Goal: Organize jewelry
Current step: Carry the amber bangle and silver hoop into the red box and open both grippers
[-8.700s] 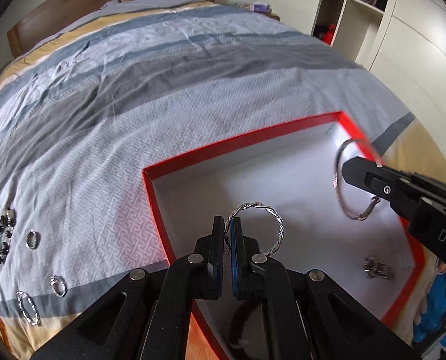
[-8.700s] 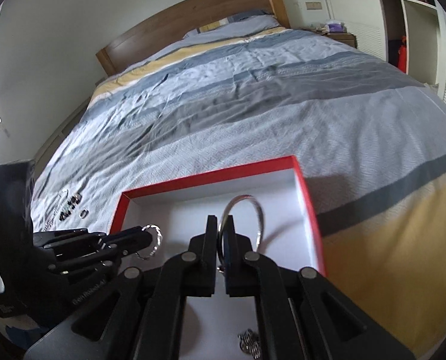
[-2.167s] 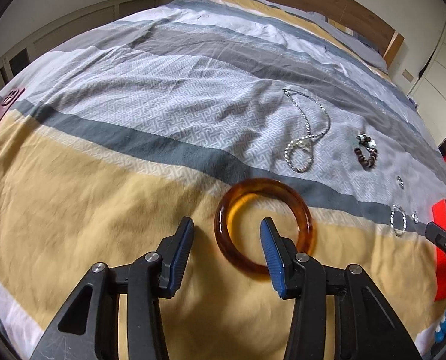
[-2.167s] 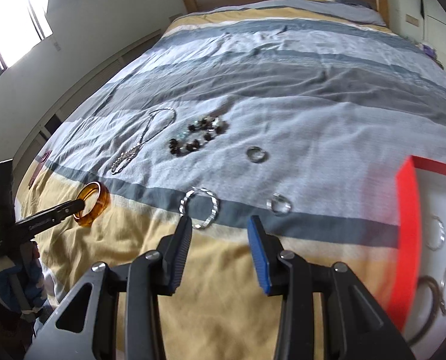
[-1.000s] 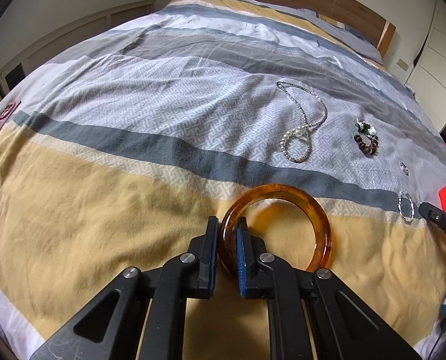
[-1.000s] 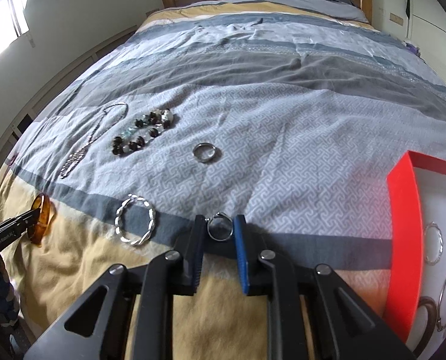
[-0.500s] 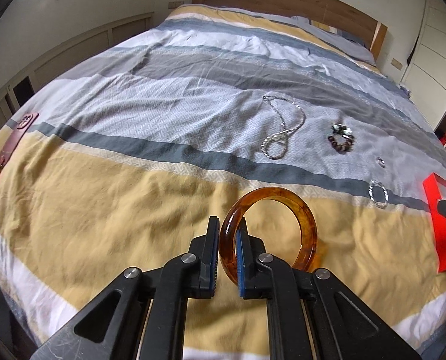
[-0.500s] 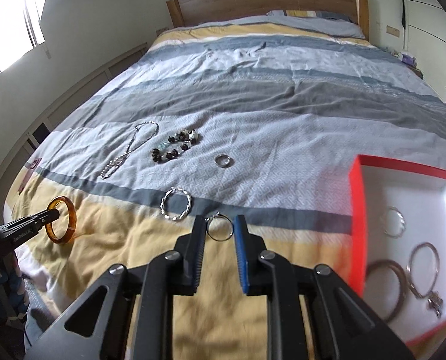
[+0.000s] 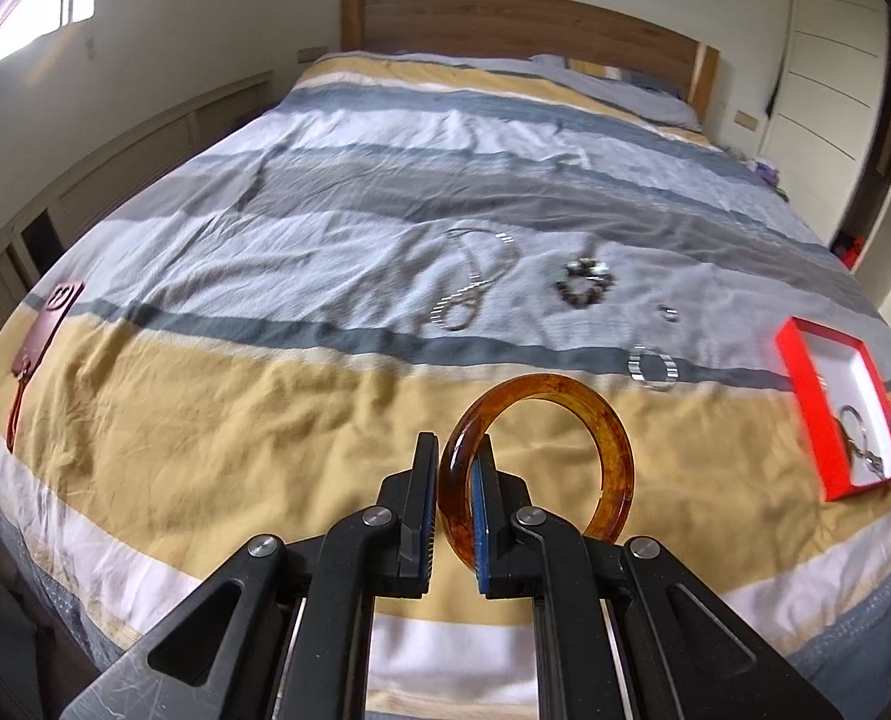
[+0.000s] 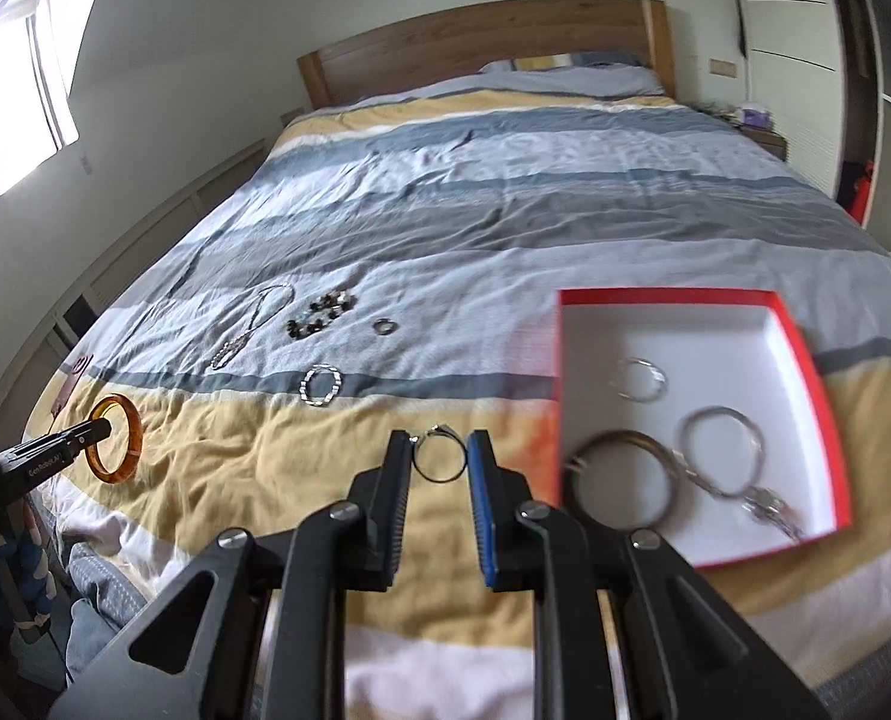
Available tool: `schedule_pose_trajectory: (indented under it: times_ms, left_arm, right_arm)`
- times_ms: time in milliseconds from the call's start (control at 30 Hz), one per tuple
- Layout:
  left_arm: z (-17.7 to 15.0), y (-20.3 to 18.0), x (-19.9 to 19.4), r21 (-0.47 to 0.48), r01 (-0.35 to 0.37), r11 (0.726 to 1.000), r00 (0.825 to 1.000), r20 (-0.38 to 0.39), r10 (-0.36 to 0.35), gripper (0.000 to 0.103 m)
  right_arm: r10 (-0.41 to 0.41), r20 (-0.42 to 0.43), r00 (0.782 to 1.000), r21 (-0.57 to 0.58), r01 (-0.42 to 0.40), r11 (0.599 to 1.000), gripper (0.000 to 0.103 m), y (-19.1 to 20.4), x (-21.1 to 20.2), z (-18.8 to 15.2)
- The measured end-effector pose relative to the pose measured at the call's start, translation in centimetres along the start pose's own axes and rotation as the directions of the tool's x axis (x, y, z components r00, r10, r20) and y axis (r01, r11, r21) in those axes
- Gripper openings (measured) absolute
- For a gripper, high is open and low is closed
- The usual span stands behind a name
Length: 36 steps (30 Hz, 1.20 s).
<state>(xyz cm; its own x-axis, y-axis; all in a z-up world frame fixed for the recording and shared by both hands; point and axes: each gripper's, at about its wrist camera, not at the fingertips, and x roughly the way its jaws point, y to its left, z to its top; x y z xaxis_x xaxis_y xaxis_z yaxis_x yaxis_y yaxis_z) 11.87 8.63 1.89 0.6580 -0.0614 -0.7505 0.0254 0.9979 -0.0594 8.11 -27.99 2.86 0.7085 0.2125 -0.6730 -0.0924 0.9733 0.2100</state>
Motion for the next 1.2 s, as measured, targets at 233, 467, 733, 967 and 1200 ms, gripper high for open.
schedule_pose_trajectory:
  times_ms: [233,467,733,967,1200]
  left_arm:
    - [0.2,-6.8,-1.1,0.084,0.094,0.992,0.996,-0.001,-0.094,0.01]
    - [0.8,-15.3,-0.8,0.173,0.224,0.959,0.975,-0.047,-0.219,0.01]
    - [1.1,-25.7,1.3,0.331,0.303,0.894,0.953,-0.113,-0.282,0.01]
    - [2.2,-32.2,5.1,0.404,0.319,0.857,0.947,-0.158,-0.278,0.01]
    - [4.0,-36.5,9.3,0.44,0.303,0.846,0.952,-0.178,-0.248,0.01]
  right_arm:
    - [-0.06,0.02,0.998,0.067,0.059,0.996,0.018,-5.1,-3.4,-2.2]
    - [-0.114,0.025,0.993,0.122,0.111,0.986,0.018,-10.1,-5.3,-3.0]
    - [-0.116,0.001,0.993,0.126,0.115,0.985,0.018,-13.2,-4.1,-2.6]
    - [-0.102,-0.033,0.994,0.124,0.106,0.987,0.018,-16.0,-0.7,-0.7]
    - [-0.092,-0.059,0.994,0.1,0.098,0.99,0.018,-17.9,3.7,2.6]
